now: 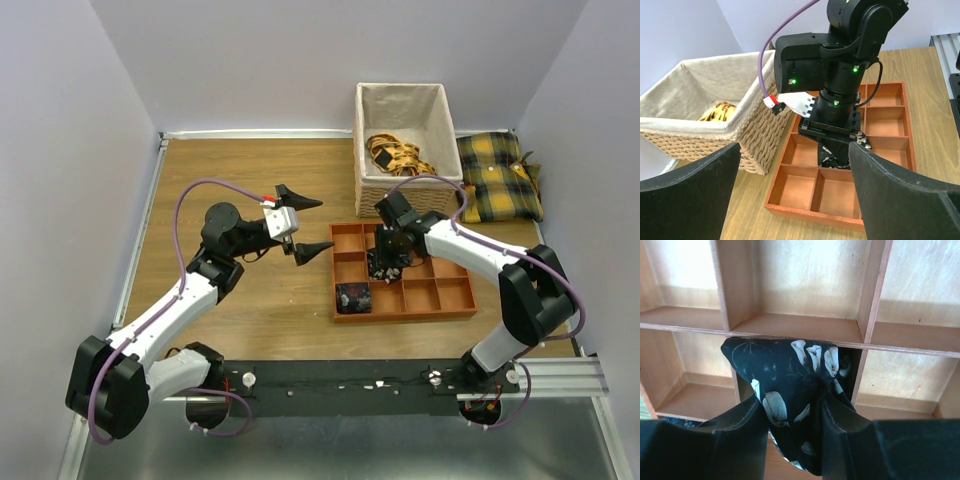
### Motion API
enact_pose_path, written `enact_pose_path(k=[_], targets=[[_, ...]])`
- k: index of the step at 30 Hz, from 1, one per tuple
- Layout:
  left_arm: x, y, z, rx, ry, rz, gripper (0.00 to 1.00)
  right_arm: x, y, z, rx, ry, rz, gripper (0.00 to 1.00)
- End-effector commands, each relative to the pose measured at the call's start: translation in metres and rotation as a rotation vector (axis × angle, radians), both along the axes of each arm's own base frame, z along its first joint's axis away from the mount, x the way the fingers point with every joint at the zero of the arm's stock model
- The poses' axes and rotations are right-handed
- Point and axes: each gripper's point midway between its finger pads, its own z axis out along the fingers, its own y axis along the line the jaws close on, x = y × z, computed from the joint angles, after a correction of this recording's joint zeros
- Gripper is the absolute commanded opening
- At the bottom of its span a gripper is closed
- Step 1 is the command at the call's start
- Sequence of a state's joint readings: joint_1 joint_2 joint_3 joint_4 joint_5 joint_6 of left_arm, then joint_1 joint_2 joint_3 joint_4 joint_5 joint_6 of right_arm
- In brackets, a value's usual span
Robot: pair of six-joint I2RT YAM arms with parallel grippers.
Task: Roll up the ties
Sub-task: Place the tie in the storage box.
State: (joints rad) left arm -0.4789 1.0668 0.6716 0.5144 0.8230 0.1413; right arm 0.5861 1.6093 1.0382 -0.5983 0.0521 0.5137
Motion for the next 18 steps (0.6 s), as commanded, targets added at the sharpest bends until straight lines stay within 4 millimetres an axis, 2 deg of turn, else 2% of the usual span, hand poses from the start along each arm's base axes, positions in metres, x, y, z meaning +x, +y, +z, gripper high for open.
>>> enact_pose_path(k=[1,8,9,12,14,15,18], targets=[[0.002,-0.003,0.015,-0.015,-0.030,-0.022,0.99,0.003,0.003,0.014,0.005,-0.049,0.054,0.49],[0.001,-0.002,0.016,-0.007,-0.034,-0.022,0.99,0.008,-0.004,0.030,-0.033,-0.095,0.057,0.55],[0.002,-0.003,0.016,-0.006,-0.031,-0.022,0.99,0.009,-0.005,0.031,-0.033,-0.100,0.061,0.59],[0.002,-0.003,0.018,-0.008,-0.034,-0.026,0.99,0.012,-0.007,0.034,-0.048,-0.117,0.062,0.63],[0.003,-0.003,0.017,-0.007,-0.031,-0.026,0.99,0.016,-0.006,0.039,-0.045,-0.135,0.066,0.68],[0.002,-0.004,0.018,-0.007,-0.031,-0.029,0.99,0.017,-0.006,0.040,-0.048,-0.141,0.066,0.76],[0.002,-0.004,0.019,-0.008,-0.033,-0.033,0.99,0.019,-0.006,0.038,-0.053,-0.144,0.074,0.83]])
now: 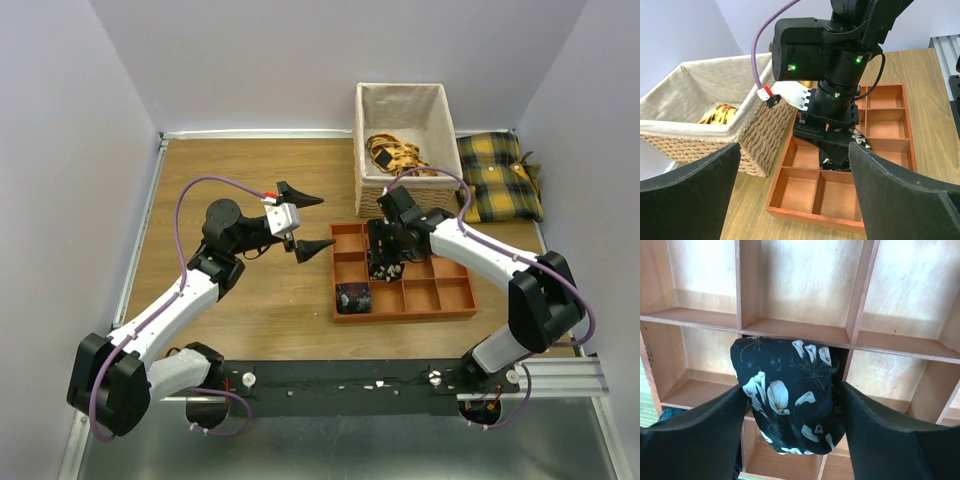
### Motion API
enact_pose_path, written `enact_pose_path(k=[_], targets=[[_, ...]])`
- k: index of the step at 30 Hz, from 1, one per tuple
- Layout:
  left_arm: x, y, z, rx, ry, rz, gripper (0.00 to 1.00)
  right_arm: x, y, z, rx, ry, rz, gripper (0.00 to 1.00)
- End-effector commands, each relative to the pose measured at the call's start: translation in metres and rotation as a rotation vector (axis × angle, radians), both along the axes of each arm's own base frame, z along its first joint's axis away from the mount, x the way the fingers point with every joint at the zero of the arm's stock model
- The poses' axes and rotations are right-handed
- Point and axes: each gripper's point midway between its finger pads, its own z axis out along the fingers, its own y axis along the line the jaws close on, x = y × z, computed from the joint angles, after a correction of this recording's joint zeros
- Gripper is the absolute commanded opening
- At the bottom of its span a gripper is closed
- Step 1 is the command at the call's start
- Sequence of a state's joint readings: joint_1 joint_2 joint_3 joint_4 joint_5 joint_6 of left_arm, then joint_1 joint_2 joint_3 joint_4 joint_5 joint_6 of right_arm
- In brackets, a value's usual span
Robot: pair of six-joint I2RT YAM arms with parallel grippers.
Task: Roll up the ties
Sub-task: Place the tie in the storage box.
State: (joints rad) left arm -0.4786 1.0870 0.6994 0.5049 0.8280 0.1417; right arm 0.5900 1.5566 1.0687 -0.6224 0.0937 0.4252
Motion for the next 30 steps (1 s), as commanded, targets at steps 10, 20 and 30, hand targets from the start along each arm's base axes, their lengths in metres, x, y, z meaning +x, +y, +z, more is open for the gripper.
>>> enact_pose_path(k=[10,20,30], targets=[[-0.002,-0.001,0.014,-0.001,-0.030,-0.027,0.99,0.025,-0.002,0.063,-0.016,-0.182,0.030,1.00],[-0.003,0.000,0.016,-0.006,-0.031,-0.027,0.99,0.032,-0.038,0.146,0.022,-0.496,-0.151,1.00],[-0.005,0.002,0.017,-0.009,-0.026,-0.017,0.99,-0.061,-0.004,0.056,0.352,0.013,-0.337,0.01]])
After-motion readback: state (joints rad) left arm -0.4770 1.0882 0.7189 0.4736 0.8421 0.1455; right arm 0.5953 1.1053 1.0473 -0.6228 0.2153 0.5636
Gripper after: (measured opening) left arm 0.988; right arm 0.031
